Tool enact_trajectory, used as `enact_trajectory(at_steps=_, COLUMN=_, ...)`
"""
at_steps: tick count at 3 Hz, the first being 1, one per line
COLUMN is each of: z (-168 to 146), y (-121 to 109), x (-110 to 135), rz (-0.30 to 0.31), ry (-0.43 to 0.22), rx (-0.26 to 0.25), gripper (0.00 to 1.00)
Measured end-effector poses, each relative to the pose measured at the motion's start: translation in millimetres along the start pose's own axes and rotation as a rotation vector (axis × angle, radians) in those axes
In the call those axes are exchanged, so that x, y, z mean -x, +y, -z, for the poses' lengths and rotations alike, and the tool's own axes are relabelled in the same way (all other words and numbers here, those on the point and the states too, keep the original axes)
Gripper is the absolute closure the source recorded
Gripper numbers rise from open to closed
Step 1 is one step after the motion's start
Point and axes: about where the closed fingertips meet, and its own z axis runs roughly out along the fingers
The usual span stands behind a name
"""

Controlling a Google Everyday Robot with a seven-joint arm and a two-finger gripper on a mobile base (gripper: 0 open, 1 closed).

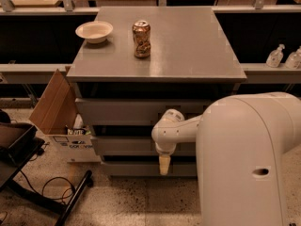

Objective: Open middle drawer

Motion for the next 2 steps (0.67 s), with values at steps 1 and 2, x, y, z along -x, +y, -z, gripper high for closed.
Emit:
enact_trajectory(at_steps=1, z=-0.1, y=-0.2, x=0.2, rz=0.000, ry=0.000, rx=0.000, gripper=0.00)
enact_trajectory(at_steps=2, z=-6.2, y=4.2, x=0.5, rz=-0.001, ry=0.004, rx=0.017, gripper=0.18)
